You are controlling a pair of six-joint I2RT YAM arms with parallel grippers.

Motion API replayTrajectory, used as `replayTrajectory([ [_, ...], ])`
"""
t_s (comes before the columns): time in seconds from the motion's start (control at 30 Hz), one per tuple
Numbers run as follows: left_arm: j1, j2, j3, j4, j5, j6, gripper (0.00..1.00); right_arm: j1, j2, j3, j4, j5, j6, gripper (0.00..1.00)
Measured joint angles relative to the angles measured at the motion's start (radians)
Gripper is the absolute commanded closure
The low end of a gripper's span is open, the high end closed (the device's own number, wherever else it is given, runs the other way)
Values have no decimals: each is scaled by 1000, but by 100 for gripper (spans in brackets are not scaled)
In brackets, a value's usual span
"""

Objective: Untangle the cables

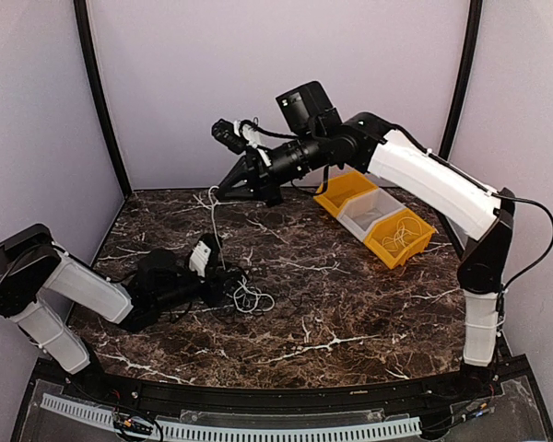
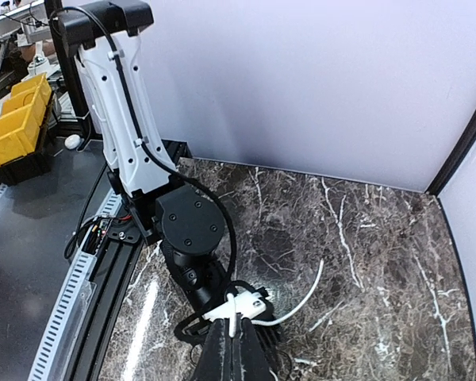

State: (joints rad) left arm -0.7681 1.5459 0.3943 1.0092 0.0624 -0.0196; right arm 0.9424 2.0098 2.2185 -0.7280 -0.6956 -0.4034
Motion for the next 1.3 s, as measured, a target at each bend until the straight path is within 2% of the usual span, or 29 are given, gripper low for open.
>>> replayTrajectory([
  [0.2,0,13,0,0,0,20,63,-113,0,109,-40,-73,-46,100],
  [0.3,0,19,0,-1,-2,25,68,-170,-6,143,-43,-105,-54,100],
  [0.57,0,56,29,-53,15,27,76,-218,-61,103,-57,-109,-85,100],
  [0.67,0,40,29,-86,6,27,77,-229,-122,-34,-27,-108,-86,100],
  [0.87,0,-76,9,-134,-26,27,80,-301,-258,-443,60,-66,-90,100],
  [0.97,0,-111,8,-140,-34,27,81,-346,-312,-691,127,-19,-93,100],
  [1.13,0,-114,8,-153,-39,27,82,-388,-351,-990,216,82,-89,100],
  [1.2,0,-114,8,-161,-39,27,77,-394,-357,-1071,242,122,-85,100],
  [1.3,-1,-114,10,-178,-37,21,59,-394,-365,-1118,260,150,-80,100],
])
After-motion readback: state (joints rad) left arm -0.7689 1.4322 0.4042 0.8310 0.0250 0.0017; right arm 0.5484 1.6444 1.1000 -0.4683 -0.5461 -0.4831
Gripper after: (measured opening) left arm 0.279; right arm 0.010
